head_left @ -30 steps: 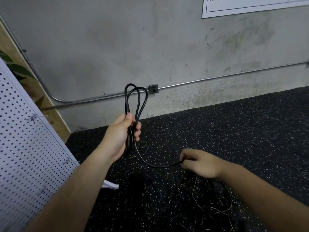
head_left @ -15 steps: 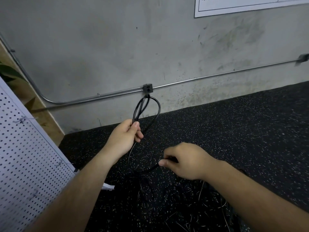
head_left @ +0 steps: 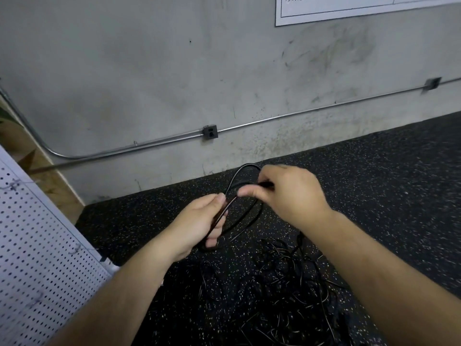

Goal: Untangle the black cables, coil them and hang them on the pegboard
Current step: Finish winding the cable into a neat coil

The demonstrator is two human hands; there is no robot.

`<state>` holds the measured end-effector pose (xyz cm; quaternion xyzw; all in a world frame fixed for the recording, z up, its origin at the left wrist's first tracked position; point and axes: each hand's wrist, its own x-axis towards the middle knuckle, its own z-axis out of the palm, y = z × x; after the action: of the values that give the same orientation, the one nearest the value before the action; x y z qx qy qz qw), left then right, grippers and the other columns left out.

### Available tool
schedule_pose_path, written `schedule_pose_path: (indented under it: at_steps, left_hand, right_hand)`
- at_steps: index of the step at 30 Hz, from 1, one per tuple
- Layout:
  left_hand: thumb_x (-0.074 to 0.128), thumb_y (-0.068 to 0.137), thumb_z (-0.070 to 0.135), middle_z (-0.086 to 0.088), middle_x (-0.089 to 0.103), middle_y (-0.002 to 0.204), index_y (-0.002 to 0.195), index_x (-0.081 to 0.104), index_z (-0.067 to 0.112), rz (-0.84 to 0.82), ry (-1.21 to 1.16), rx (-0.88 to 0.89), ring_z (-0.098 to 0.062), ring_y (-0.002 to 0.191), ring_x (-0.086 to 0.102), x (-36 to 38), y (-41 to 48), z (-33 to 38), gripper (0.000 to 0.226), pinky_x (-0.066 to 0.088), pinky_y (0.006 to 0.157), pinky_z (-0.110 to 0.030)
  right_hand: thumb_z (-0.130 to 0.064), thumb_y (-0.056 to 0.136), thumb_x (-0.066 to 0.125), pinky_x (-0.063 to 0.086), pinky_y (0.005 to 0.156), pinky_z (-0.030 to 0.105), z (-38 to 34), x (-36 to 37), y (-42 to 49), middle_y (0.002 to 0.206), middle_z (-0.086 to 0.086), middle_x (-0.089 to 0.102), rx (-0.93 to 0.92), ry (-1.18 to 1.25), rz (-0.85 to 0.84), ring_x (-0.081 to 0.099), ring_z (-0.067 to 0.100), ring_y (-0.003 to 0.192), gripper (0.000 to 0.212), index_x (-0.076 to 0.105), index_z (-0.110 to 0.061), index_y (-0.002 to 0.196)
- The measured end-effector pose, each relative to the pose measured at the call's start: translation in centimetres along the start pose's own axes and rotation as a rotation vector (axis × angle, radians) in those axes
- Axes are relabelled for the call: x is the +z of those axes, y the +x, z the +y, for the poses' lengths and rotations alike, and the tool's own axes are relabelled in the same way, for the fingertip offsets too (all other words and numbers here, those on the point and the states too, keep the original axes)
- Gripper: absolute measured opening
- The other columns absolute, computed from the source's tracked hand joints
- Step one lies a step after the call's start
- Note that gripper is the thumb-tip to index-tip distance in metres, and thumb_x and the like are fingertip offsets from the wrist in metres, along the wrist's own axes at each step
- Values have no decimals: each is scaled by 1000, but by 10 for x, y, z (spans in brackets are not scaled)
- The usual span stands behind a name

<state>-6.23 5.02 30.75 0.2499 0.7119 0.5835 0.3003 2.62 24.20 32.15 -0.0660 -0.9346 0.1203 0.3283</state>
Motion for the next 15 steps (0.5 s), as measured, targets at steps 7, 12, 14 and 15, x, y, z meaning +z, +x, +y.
schedule_pose_path:
  at_steps: [7,12,14,15]
  left_hand:
    - [36,89,70,-12,64,75,92,58,14,-82,102,10,-13,45,42,-1,-7,4,61,36,43,-24]
    - [43,89,63,-11,59,61,95,60,10,-105,-60,60,-17,49,45,10,-6,3,57,37,43,-25]
    - [49,93,53,-9,55,60,95,59,9,-101,-78,88,-19,54,46,8,-4,2,45,37,46,-28]
    - [49,96,46,-6,53,59,95,58,8,-114,-51,108,-20,55,45,7,-4,1,39,38,47,-29]
  right_hand:
    - [-84,74,50,40,50,31,13,-6,-1,64,-10,54,152,131,-19,52,10,58,59,54,-25,79]
    - [-85,73,50,37,52,29,8,-6,2,68,-10,55,102,54,-51,53,12,64,61,55,-24,78]
    - [-87,71,47,36,52,27,7,-4,0,67,-13,52,79,9,-50,52,11,65,63,53,-24,76]
    - [-86,71,47,34,51,25,7,-4,0,67,-14,49,76,7,-44,51,10,64,62,52,-25,76]
